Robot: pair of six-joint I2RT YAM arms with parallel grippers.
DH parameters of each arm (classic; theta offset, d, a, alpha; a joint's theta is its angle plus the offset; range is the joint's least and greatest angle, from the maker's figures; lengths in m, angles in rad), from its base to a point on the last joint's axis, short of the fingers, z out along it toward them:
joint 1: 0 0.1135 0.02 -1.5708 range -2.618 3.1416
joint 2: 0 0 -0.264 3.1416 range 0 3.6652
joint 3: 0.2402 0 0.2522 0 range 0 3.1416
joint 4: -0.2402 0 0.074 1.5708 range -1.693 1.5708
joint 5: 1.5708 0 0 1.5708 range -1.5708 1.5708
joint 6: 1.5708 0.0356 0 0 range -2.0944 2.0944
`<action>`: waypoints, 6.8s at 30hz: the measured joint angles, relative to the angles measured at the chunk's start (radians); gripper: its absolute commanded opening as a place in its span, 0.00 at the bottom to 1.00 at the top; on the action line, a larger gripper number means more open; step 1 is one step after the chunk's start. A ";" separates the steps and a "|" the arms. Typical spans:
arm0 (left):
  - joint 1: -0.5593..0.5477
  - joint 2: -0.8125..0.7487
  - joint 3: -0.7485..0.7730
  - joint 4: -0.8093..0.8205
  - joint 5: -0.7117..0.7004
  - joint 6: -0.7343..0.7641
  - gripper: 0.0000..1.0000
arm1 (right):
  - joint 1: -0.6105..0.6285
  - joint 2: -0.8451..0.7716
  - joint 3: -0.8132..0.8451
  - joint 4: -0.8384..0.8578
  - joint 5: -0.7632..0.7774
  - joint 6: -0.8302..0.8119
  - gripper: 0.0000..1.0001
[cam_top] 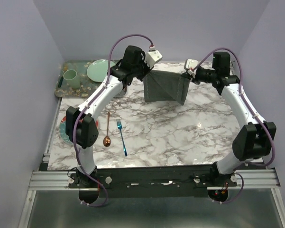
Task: Fold the napkin into a case and place the utensils inside
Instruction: Turn over the upper triangle folded napkin at the center of the board, then move the lower triangle-folded napkin to the center of the board, then smooth out the lower triangle-folded napkin at the center of the board.
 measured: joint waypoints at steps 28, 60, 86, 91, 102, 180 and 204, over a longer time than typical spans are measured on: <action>-0.039 -0.173 -0.678 0.184 0.092 0.168 0.00 | 0.170 -0.158 -0.621 0.139 0.002 -0.496 0.01; -0.179 -0.318 -0.635 0.128 0.282 0.169 0.42 | -0.179 -0.114 -0.388 -0.082 0.053 0.666 0.45; -0.405 0.053 -0.566 0.172 0.313 0.587 0.43 | -0.178 0.311 -0.328 0.062 0.118 1.243 0.30; -0.404 0.095 -0.541 0.143 0.309 0.580 0.38 | -0.165 0.343 -0.275 0.078 0.118 1.279 0.31; -0.354 0.235 -0.328 0.124 0.304 0.335 0.27 | -0.161 0.269 -0.287 0.064 0.117 1.290 0.44; -0.195 0.138 -0.405 0.124 0.414 -0.029 0.56 | 0.263 -0.323 -0.906 0.105 0.135 -0.549 0.11; -0.237 0.163 -0.429 0.114 0.398 0.017 0.50 | 0.285 -0.136 -0.801 0.150 0.237 -0.513 0.09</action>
